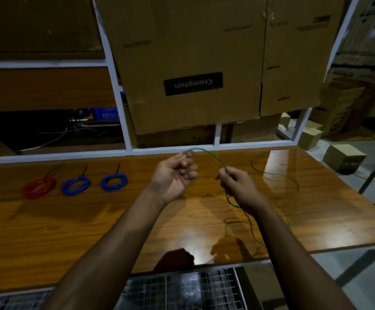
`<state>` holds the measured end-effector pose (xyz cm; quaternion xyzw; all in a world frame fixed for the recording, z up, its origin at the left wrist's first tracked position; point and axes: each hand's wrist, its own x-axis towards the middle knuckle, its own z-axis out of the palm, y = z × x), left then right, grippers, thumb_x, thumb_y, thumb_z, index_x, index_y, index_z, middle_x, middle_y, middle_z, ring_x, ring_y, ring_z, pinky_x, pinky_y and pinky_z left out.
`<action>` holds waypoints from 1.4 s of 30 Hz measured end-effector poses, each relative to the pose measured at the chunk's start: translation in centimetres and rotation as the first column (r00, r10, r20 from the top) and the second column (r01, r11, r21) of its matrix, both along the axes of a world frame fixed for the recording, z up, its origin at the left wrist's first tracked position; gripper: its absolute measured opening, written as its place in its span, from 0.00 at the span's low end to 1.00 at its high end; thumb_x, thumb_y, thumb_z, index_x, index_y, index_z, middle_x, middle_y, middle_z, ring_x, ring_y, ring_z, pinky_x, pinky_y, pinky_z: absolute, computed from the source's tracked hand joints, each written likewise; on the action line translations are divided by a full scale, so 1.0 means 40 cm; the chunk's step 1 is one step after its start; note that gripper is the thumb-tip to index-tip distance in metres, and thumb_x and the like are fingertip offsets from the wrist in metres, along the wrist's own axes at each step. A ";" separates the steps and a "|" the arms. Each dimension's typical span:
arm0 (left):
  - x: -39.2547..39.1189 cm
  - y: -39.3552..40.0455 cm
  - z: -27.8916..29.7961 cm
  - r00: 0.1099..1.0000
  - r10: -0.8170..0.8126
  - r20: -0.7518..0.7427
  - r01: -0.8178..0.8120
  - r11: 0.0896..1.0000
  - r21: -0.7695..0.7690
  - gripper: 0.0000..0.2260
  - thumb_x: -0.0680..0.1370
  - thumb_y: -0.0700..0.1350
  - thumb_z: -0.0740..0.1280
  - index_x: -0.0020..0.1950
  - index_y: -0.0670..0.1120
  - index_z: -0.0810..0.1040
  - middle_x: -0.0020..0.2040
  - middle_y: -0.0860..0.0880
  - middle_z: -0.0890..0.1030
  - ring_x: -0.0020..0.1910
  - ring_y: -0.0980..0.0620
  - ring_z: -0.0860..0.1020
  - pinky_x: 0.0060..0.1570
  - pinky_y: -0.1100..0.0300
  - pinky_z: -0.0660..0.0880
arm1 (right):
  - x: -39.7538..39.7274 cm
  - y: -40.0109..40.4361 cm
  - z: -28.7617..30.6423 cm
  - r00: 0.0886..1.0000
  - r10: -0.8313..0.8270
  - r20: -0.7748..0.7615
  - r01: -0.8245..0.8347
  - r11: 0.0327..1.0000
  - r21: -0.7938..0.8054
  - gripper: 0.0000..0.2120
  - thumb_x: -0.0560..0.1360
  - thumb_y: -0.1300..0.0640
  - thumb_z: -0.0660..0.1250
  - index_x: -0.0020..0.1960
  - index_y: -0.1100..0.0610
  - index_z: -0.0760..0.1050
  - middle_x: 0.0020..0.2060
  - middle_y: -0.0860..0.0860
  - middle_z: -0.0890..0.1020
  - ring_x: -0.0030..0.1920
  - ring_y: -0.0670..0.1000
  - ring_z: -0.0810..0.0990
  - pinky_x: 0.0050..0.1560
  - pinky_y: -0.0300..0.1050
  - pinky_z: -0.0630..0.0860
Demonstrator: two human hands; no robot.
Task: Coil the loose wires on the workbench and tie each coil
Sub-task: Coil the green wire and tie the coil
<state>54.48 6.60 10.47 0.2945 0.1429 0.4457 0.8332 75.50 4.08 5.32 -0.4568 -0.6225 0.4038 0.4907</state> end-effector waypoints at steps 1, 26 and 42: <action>-0.007 0.008 0.011 0.995 0.039 0.088 -0.036 0.999 -0.033 0.06 0.79 0.39 0.56 0.46 0.42 0.72 0.33 0.51 0.67 0.30 0.56 0.61 0.32 0.64 0.59 | 0.008 -0.003 -0.018 0.976 0.130 -0.176 -0.150 0.983 -0.105 0.14 0.77 0.49 0.68 0.52 0.61 0.77 0.34 0.50 0.71 0.32 0.45 0.68 0.34 0.39 0.64; -0.023 0.068 0.141 0.983 0.184 -0.024 -0.180 0.976 0.123 0.08 0.79 0.41 0.54 0.41 0.44 0.68 0.30 0.51 0.60 0.30 0.54 0.58 0.31 0.61 0.61 | -0.093 -0.073 0.082 0.912 -0.402 0.084 0.410 0.902 -0.133 0.04 0.81 0.62 0.64 0.53 0.59 0.77 0.43 0.57 0.82 0.35 0.49 0.85 0.36 0.45 0.84; 0.002 0.020 0.147 0.955 0.218 -0.198 -0.158 0.946 0.282 0.10 0.82 0.37 0.55 0.48 0.40 0.75 0.34 0.48 0.76 0.30 0.55 0.75 0.34 0.62 0.76 | -0.137 -0.032 0.337 0.792 -0.523 0.315 0.313 0.791 0.526 0.04 0.77 0.54 0.71 0.48 0.54 0.81 0.38 0.47 0.81 0.39 0.42 0.79 0.38 0.37 0.75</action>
